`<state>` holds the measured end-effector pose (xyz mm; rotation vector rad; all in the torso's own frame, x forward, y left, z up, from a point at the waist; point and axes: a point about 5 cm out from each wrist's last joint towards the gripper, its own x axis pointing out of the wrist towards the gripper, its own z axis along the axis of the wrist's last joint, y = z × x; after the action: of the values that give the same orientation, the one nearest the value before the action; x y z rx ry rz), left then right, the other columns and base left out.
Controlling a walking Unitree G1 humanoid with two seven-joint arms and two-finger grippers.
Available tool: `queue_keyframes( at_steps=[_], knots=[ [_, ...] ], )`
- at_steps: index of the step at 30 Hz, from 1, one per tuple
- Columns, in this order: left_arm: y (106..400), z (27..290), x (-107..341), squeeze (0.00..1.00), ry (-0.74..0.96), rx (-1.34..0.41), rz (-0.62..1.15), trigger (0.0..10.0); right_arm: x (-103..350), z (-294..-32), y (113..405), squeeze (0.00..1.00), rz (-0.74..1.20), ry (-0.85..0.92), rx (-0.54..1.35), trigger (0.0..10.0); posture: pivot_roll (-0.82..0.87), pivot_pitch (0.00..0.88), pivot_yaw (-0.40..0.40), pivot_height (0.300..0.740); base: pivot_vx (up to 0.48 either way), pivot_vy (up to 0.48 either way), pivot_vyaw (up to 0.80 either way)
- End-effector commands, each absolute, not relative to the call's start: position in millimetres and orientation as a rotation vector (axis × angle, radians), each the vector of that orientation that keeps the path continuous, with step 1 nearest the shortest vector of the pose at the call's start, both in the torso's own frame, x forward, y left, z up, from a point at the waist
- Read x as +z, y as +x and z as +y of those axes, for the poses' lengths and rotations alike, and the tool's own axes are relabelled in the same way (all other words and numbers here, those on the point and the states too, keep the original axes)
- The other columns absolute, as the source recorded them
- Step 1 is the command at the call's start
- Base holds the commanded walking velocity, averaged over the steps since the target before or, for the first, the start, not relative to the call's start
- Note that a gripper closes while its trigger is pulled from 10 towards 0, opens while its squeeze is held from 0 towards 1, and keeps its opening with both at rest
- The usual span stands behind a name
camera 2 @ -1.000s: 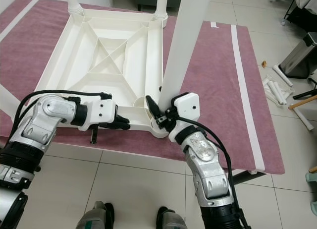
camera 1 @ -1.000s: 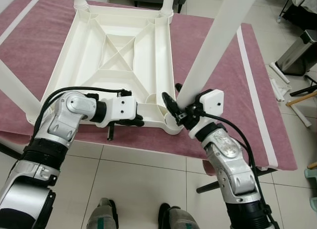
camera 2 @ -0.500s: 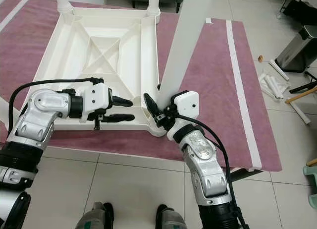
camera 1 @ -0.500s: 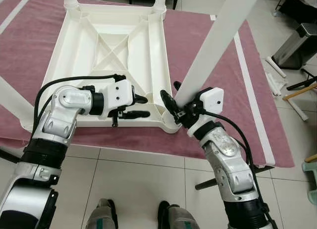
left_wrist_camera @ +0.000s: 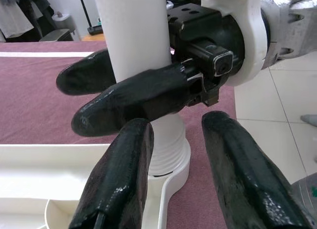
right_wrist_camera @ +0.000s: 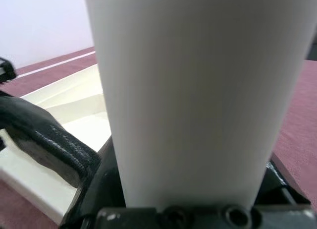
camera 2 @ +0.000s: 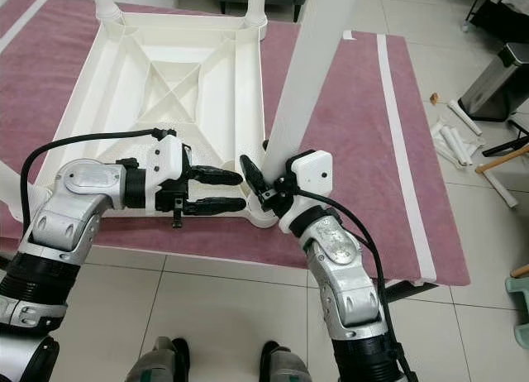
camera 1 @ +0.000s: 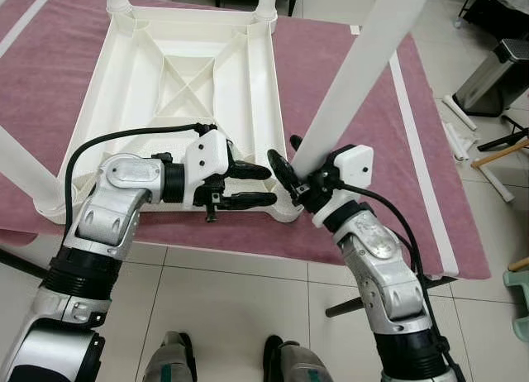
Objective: Building children table
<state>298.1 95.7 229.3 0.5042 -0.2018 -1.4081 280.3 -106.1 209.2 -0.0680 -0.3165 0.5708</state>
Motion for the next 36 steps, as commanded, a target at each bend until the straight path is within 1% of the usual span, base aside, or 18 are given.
queue_keyframes(
  at_steps=[1,3,7,10,13,16,23,28,32,36],
  knots=[
    [293.8,93.5,225.1,0.0,0.509,-1.447,-0.178,10.0,206.3,-105.3,284.1,0.0,-0.274,-0.068,0.615,10.0,0.06,0.203,0.002,0.74,0.0,0.0,0.0],
    [294.0,93.3,225.4,0.0,0.509,-1.446,-0.177,10.0,210.9,-105.6,284.9,0.0,-0.287,-0.066,0.622,10.0,0.06,0.203,0.002,0.74,0.0,0.0,0.0],
    [293.8,94.6,225.8,0.0,0.512,-1.428,-0.172,10.0,244.7,-105.2,280.5,0.0,-0.393,-0.021,0.652,10.0,0.06,0.205,-0.003,0.74,0.0,0.0,0.0],
    [293.0,96.2,225.5,0.0,0.508,-1.419,-0.163,10.0,256.3,-104.3,276.1,0.0,-0.427,-0.009,0.667,10.0,0.06,0.207,-0.005,0.74,0.0,0.0,0.0],
    [293.4,97.0,225.4,0.0,0.508,-1.413,-0.16,10.0,256.6,-103.8,274.3,0.0,-0.429,-0.018,0.675,10.0,0.06,0.208,-0.005,0.74,0.0,0.0,0.0],
    [294.7,98.0,226.1,0.0,0.509,-1.404,-0.157,10.0,251.7,-103.4,270.4,0.0,-0.41,-0.066,0.697,10.0,0.05,0.209,-0.005,0.74,0.0,0.0,0.0],
    [297.4,96.9,228.6,0.0,0.504,-1.386,-0.158,10.0,235.3,-107.5,269.5,0.0,-0.34,-0.131,0.654,10.0,0.05,0.213,-0.004,0.74,0.0,0.0,0.0],
    [299.5,94.4,230.5,0.0,0.499,-1.378,-0.159,10.0,229.8,-105.4,269.9,0.0,-0.332,-0.112,0.637,10.0,0.05,0.217,0.004,0.74,0.0,0.0,0.0],
    [299.8,90.8,233.4,0.0,0.497,-1.387,-0.164,10.0,225.9,-97.0,270.4,0.0,-0.331,-0.091,0.655,10.0,0.06,0.222,0.008,0.74,0.0,0.0,0.0],
    [300.2,91.0,234.0,0.0,0.497,-1.385,-0.165,10.0,224.1,-95.6,269.9,0.0,-0.322,-0.094,0.664,10.0,0.06,0.222,0.006,0.74,0.0,0.0,0.0]
  ],
)
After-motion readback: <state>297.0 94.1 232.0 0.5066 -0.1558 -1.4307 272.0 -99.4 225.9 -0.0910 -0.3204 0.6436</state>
